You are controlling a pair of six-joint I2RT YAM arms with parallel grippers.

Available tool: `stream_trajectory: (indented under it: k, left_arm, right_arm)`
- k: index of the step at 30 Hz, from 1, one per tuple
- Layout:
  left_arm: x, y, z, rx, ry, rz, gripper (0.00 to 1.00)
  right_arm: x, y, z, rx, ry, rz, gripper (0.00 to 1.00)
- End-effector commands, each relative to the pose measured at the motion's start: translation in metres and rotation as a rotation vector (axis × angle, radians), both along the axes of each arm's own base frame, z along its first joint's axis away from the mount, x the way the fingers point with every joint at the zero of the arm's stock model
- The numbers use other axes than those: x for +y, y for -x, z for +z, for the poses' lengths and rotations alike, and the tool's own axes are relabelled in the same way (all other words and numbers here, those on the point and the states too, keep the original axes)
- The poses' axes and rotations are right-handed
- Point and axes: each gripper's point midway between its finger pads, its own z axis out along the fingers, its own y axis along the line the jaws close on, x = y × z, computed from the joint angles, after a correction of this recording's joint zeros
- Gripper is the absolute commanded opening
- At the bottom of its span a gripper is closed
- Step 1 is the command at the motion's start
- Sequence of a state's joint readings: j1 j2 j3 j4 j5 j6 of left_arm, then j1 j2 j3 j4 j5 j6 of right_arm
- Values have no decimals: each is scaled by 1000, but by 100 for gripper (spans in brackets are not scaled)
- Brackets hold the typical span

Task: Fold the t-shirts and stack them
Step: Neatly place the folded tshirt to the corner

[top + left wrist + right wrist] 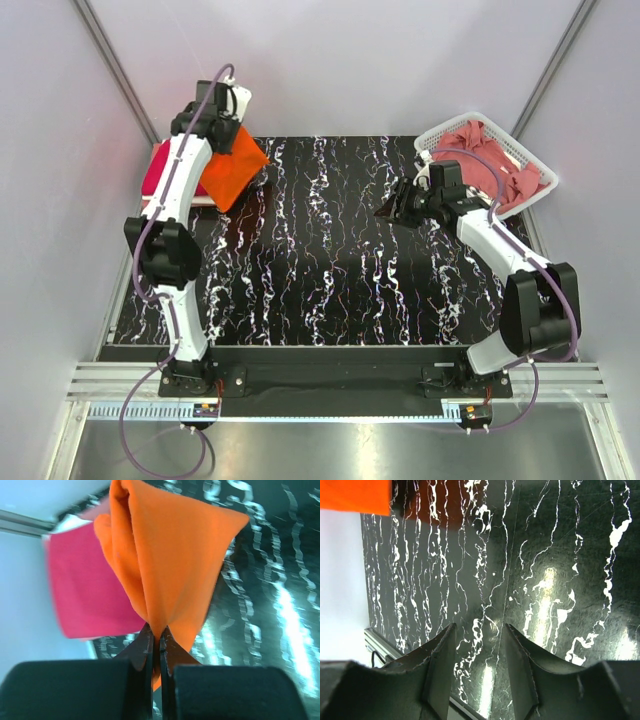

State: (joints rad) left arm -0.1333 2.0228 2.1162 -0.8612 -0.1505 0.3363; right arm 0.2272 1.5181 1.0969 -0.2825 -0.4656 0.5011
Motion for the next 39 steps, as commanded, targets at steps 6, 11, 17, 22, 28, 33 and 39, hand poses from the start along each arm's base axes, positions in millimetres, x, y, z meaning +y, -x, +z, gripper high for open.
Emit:
stream_trajectory:
  k: [6,11,17,22,28,33,39]
  left_arm:
    - [59,-42,38,-138,-86,68,0]
    - [79,-53,38,-157,-94,96,0]
    - [111,-55,28,-150,-107,165,0]
    - [138,-56,28,-172,-124,222,0]
    - [152,-57,35,-211,-151,234,0]
    - [167,-59,18,-188,-158,270,0]
    - [188,-69,-2,-195,-167,318,0]
  right_arm:
    - [6,-16,38,-129,4,48,50]
    - [7,-21,39,-132,6,53,51]
    - [8,-25,30,-121,19,57,51]
    - [8,-27,26,-109,18,60,51]
    - [8,-27,23,-106,23,62,51]
    - [8,-26,21,-108,20,64,51]
    - [11,-27,18,-98,6,71,51]
